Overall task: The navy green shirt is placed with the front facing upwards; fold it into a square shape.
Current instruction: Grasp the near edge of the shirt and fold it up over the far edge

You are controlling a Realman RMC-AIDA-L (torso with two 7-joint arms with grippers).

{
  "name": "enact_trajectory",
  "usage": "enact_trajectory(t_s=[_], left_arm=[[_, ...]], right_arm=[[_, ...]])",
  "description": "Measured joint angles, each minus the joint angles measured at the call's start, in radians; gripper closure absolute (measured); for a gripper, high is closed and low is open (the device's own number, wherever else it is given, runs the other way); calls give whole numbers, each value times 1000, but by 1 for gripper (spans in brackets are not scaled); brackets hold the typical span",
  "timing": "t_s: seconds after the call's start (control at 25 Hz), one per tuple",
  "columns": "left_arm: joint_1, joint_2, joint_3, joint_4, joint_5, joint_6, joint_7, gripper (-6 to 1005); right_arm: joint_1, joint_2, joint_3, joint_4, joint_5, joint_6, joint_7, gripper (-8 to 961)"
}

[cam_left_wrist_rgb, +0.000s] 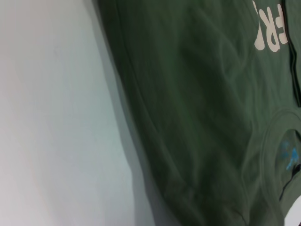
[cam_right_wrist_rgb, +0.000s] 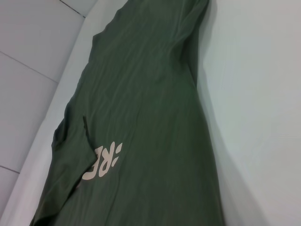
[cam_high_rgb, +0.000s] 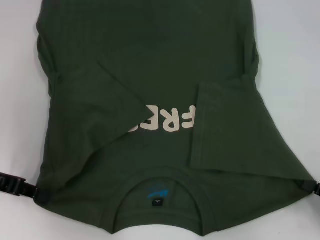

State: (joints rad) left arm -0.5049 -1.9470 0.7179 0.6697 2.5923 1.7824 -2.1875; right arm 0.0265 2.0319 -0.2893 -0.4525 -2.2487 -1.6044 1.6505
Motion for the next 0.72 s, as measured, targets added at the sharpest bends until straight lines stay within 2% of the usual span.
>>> enact_trajectory(t_s=[0.28,0.56,0.72], left_arm=[[-22,-8,-12,7,-21,-5,2,934],[-87,-19,-82,20,-107,17,42,934],[-110,-29,-87,22,-122,14,48,934]], right_arm=[[36,-8,20,7,-23,-47,1,952],[170,-23,87,-41,-25,-260,-1,952],[228,-33,85,-50,-23,-276,18,952]])
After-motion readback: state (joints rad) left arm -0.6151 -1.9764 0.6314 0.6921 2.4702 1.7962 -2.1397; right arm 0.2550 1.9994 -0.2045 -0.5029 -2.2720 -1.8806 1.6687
